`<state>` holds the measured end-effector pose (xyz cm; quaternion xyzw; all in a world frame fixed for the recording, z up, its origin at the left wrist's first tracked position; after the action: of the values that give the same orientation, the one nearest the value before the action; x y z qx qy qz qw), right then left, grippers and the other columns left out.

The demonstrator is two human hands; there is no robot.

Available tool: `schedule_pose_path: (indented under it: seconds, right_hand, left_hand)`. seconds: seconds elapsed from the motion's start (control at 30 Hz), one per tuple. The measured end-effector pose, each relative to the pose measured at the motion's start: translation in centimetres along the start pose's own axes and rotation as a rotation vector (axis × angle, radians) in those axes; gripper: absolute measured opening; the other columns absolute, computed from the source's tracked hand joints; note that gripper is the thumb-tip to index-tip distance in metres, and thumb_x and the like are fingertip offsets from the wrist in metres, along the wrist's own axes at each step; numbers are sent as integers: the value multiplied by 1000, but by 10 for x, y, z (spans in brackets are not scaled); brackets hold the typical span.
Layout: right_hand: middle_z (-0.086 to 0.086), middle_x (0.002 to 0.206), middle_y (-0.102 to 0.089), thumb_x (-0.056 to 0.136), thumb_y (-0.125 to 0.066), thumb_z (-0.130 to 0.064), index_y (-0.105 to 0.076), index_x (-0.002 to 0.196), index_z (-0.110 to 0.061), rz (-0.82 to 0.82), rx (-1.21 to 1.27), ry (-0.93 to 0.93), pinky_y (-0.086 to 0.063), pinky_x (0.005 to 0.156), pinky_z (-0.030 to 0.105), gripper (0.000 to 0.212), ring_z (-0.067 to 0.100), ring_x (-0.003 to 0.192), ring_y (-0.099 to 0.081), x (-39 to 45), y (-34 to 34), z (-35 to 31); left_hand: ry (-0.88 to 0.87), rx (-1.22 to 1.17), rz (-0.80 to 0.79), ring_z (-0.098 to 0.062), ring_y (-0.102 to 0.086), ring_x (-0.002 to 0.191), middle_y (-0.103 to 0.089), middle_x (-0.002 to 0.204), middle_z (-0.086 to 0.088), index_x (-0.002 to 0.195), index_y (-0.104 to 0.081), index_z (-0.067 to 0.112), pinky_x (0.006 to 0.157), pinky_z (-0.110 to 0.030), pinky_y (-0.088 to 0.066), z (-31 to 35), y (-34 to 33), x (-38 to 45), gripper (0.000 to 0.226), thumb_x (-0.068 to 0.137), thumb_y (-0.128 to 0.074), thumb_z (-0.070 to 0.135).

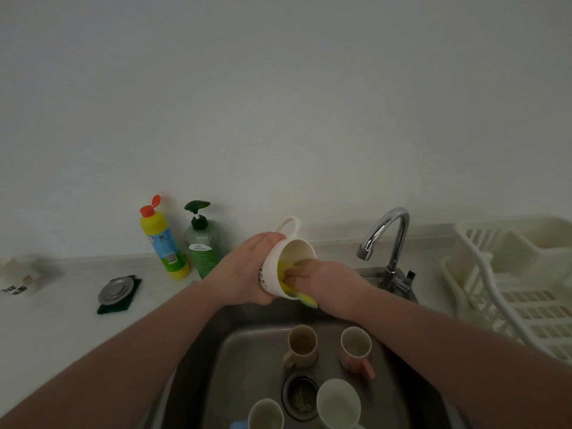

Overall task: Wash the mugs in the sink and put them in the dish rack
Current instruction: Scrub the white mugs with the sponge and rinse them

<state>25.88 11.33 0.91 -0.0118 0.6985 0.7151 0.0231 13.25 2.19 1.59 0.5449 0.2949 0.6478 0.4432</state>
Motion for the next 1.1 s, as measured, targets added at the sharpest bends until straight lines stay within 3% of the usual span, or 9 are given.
schedule_pose_path:
  seconds: [0.1, 0.2, 0.37, 0.53, 0.8, 0.9, 0.97, 1.03, 1.1]
  right_hand:
    - [5, 133, -51, 89, -60, -12, -40, 140, -22, 29, 286, -156, -47, 96, 32, 56, 25, 119, -53, -3, -2, -12]
    - [6, 135, -48, 90, -59, -15, -33, 144, -22, 68, 428, -206, -43, 100, 30, 60, 25, 120, -50, -2, -3, -25]
    - [7, 130, -53, 85, -64, -11, -40, 137, -20, 20, 211, -101, -50, 93, 35, 58, 27, 113, -56, -1, -6, -14]
    - [7, 144, -42, 87, -64, -14, -35, 142, -23, 7, -15, -12, -51, 93, 43, 63, 28, 124, -49, -2, -8, -1]
    - [6, 137, -48, 87, -62, -9, -33, 144, -25, 73, 325, -149, -45, 100, 32, 65, 25, 120, -52, -7, -5, -15]
    - [5, 139, -47, 86, -63, -8, -33, 144, -24, 64, 274, -107, -47, 99, 33, 67, 24, 121, -50, -8, -2, -15]
    - [3, 146, -40, 85, -63, -8, -33, 144, -23, 39, 147, -30, -46, 100, 37, 68, 23, 130, -42, -8, -1, -11]
    - [1, 150, -35, 85, -65, -9, -33, 145, -23, 21, 53, 24, -46, 100, 40, 70, 22, 136, -35, -9, -2, -8]
    - [2, 151, -34, 85, -65, -9, -33, 145, -23, 6, -2, 34, -47, 99, 40, 69, 22, 136, -35, -10, -5, -8]
  left_hand:
    - [21, -32, -8, -2, -39, 119, -50, 129, -6, 136, -33, 13, 100, -20, -38, -4, -2, -1, 101, 53, -84, 40]
    - [48, -51, 32, -5, -41, 118, -49, 128, -7, 136, -33, 12, 99, -23, -41, -5, 1, -3, 98, 54, -76, 46]
    - [23, -40, 1, 0, -39, 116, -49, 126, -1, 133, -34, 15, 101, -4, -29, 0, 4, -1, 92, 56, -74, 47]
    - [15, -42, -15, 0, -40, 114, -54, 122, -8, 130, -42, 6, 102, 0, -25, 5, 0, 1, 88, 57, -73, 45]
    - [52, -86, -51, -2, -43, 116, -46, 127, 6, 136, -37, 14, 99, -2, -29, -9, -1, 0, 100, 52, -89, 30]
    - [42, -104, -87, 1, -44, 112, -45, 124, 9, 135, -33, 22, 95, -1, -32, -7, 2, 2, 102, 51, -89, 31]
    - [27, -121, -118, -2, -48, 111, -48, 125, 6, 134, -31, 25, 95, -9, -41, -4, 3, 3, 102, 50, -88, 35]
    - [30, -135, -152, -12, -53, 113, -50, 129, 1, 134, -28, 29, 94, -30, -50, -1, 1, 2, 102, 50, -84, 43]
    - [39, -141, -168, -17, -54, 115, -50, 130, -2, 134, -27, 31, 94, -39, -51, 0, -1, 2, 102, 50, -81, 47]
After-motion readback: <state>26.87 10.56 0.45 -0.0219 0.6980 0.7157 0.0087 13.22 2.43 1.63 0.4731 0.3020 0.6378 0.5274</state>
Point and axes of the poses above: each hand's wrist, its own x-axis towards the middle knuckle, its own y-axis out of the back of the hand, z = x × y, the point moved 4 cm from there along x, towards the middle knuckle
